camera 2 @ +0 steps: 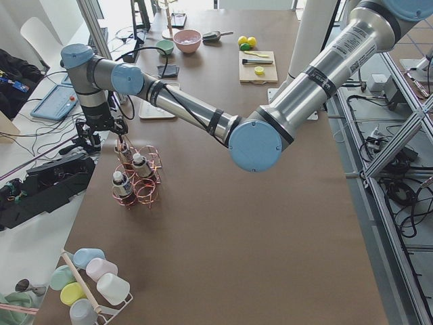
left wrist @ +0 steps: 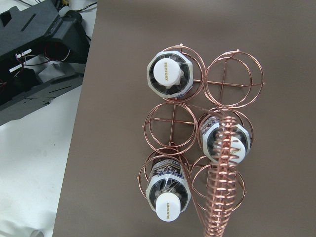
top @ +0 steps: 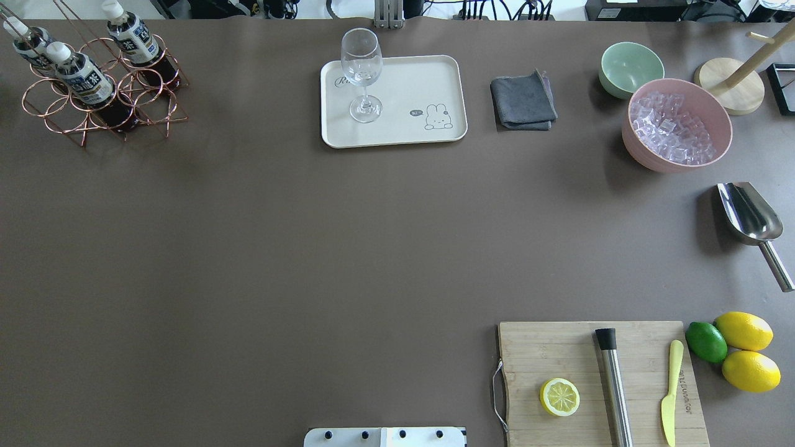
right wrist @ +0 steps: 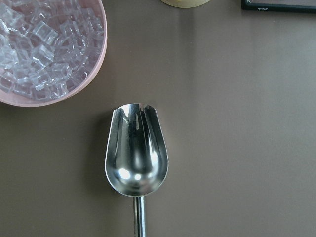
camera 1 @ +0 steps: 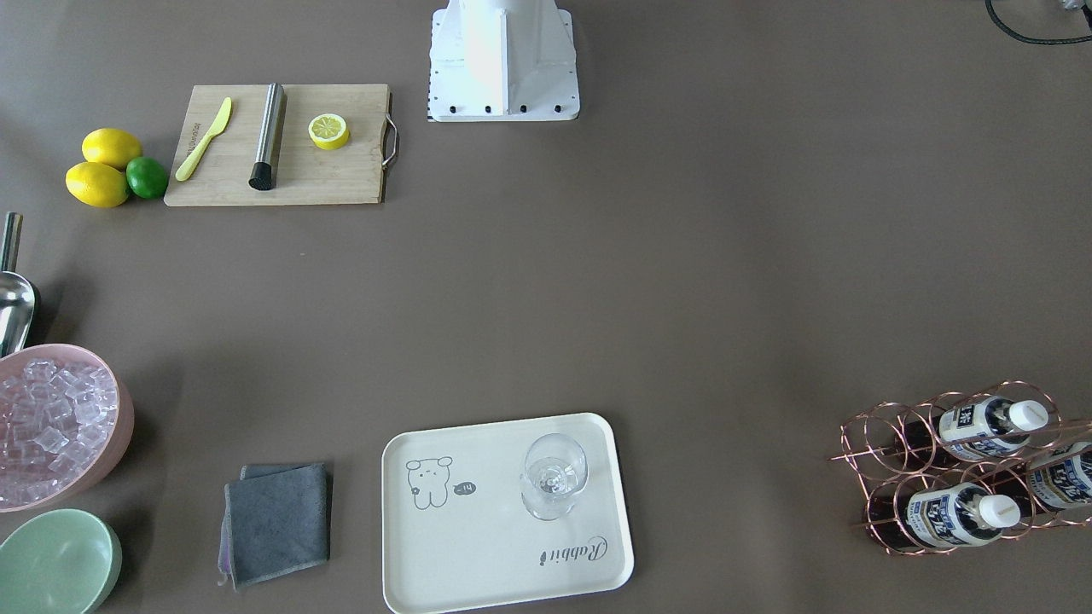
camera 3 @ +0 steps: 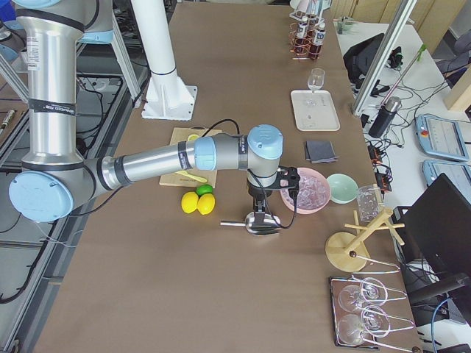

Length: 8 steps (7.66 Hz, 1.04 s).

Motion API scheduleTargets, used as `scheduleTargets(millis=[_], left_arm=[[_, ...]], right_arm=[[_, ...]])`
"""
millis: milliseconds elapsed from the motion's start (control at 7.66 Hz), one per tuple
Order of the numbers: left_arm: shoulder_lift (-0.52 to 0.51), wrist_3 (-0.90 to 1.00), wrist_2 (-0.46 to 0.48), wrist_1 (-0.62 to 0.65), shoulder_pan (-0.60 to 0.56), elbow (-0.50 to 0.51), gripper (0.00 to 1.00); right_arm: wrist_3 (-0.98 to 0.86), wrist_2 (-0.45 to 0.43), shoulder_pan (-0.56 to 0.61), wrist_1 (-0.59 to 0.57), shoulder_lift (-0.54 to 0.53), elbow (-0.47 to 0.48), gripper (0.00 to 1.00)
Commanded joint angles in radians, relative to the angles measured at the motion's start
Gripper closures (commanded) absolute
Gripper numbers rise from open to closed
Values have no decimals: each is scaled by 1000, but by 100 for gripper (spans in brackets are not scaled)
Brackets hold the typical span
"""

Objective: Take tea from basket to plate

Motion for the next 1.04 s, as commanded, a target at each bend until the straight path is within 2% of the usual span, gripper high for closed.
scheduleTargets(millis=[0,914], left_arm=[[-45,53,1,6,22,50,2],[-33,55,-31,43,34,51,2]], right_arm=[[2,-4,0,-1,-5,-3,0],[2,-1,0,2,1,-17,0]])
